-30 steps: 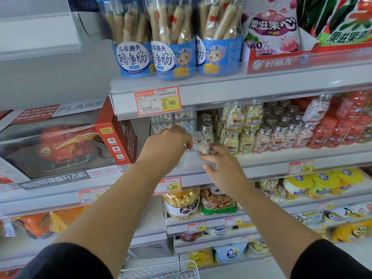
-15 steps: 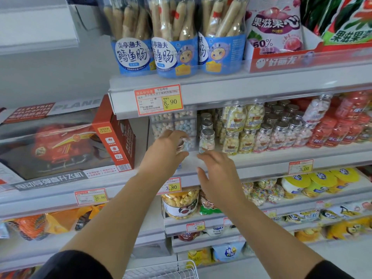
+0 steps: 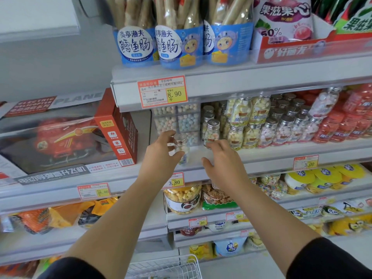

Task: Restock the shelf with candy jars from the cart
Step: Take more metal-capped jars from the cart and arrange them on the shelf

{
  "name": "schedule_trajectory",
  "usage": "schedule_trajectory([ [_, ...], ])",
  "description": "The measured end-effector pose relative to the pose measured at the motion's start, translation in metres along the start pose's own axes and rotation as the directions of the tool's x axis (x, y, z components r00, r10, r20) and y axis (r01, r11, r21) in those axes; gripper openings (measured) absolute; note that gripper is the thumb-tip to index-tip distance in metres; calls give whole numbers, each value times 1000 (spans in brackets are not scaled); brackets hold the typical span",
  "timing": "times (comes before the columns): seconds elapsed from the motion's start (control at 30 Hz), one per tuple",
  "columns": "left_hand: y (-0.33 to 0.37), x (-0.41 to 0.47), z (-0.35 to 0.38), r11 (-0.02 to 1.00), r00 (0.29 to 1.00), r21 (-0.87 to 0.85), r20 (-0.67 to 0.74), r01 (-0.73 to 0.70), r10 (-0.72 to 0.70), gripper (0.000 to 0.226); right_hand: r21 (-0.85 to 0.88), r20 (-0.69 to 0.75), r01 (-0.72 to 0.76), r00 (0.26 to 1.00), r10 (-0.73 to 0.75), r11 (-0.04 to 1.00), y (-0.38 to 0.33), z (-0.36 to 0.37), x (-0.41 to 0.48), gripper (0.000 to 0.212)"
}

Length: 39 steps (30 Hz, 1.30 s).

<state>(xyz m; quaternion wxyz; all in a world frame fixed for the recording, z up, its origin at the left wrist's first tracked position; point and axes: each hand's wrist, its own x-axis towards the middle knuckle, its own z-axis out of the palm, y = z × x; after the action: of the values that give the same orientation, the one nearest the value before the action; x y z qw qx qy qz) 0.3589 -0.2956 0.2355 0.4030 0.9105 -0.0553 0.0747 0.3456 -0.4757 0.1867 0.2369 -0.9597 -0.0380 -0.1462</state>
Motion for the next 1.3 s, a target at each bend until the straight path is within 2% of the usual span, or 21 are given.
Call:
schedule_trajectory([
  [0.27, 0, 1, 5, 999, 999, -36, 46, 18, -17, 49, 83, -30, -71, 997, 74, 994, 1, 0, -1, 40],
  [0.6, 1, 3, 8, 999, 997, -30, 72, 18, -16, 47, 114, -88, -34, 995, 44, 993, 2, -8, 2, 36],
  [0.73, 1, 3, 8, 999, 997, -33, 76, 16, -14, 47, 151, -24, -60, 998, 65, 987, -3, -12, 10, 39],
  [0.9, 1, 3, 8, 999, 997, -33, 80, 12, -9, 46, 184, -30, -60, 997, 66, 981, -5, -15, 15, 38],
  [1.0, 1, 3, 8, 999, 996, -32, 86, 13, -10, 46, 181, -31, -51, 998, 57, 982, -6, -13, 20, 45],
  [1.17, 0, 4, 8, 999, 996, -40, 91, 12, -8, 45, 146, 15, -84, 996, 82, 986, -9, -15, 35, 67],
  [1.3, -1, 4, 8, 999, 996, -34, 90, 11, -8, 44, 111, 42, -70, 997, 66, 991, -10, -17, 38, 66],
])
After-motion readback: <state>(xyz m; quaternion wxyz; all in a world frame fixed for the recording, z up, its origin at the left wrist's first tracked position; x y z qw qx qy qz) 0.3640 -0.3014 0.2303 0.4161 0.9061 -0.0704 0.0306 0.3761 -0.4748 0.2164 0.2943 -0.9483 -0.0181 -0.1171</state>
